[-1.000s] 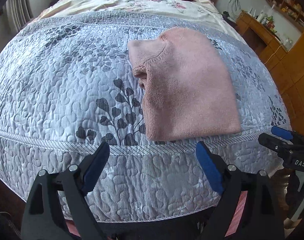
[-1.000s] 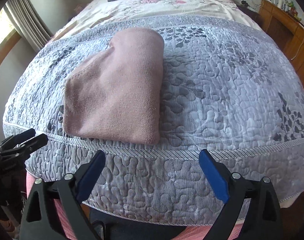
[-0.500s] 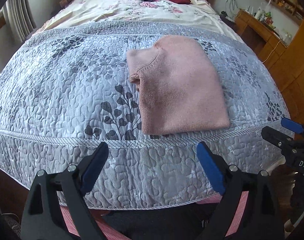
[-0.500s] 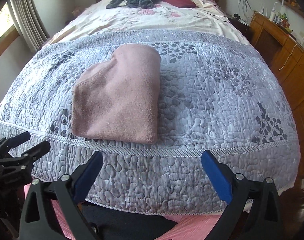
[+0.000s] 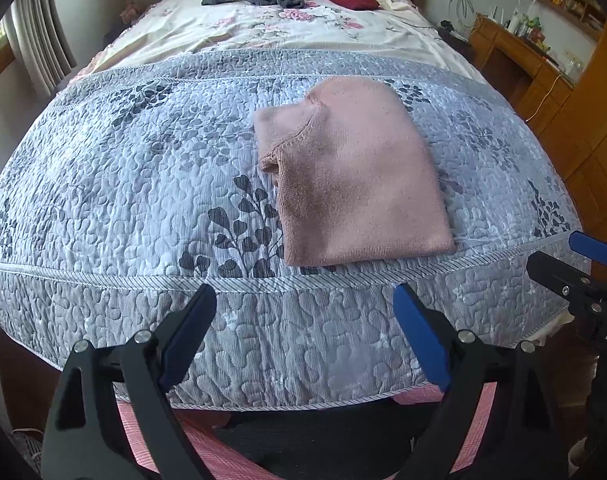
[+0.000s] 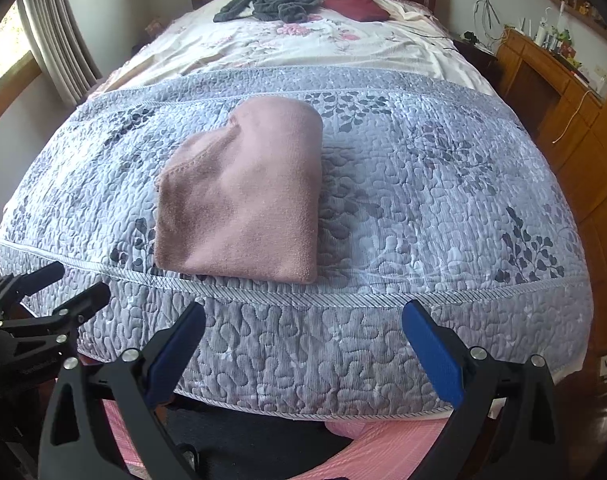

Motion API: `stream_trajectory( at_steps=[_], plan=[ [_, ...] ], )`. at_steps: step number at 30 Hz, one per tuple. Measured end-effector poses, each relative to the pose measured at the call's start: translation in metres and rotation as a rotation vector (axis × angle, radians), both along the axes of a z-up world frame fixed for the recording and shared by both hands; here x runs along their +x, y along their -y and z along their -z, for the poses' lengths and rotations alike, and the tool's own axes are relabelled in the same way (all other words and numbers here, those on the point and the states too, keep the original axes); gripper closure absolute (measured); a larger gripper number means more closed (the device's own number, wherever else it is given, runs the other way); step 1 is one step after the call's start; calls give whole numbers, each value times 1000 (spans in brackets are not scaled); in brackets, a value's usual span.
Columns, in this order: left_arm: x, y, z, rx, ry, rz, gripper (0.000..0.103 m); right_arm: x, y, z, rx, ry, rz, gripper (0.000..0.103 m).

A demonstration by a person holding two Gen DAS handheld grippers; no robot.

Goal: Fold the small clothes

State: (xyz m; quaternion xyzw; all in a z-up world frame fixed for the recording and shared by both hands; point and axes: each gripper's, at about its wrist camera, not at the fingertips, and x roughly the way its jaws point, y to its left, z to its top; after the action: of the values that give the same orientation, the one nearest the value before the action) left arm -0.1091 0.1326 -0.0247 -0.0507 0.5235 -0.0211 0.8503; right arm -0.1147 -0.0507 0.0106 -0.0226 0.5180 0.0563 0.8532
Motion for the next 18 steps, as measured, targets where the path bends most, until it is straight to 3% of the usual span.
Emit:
stream_trajectory(
  at_steps=[18],
  plan=[
    [2, 4, 3, 16, -12, 8, 14, 4, 6, 6, -15, -11, 37, 4]
  ],
)
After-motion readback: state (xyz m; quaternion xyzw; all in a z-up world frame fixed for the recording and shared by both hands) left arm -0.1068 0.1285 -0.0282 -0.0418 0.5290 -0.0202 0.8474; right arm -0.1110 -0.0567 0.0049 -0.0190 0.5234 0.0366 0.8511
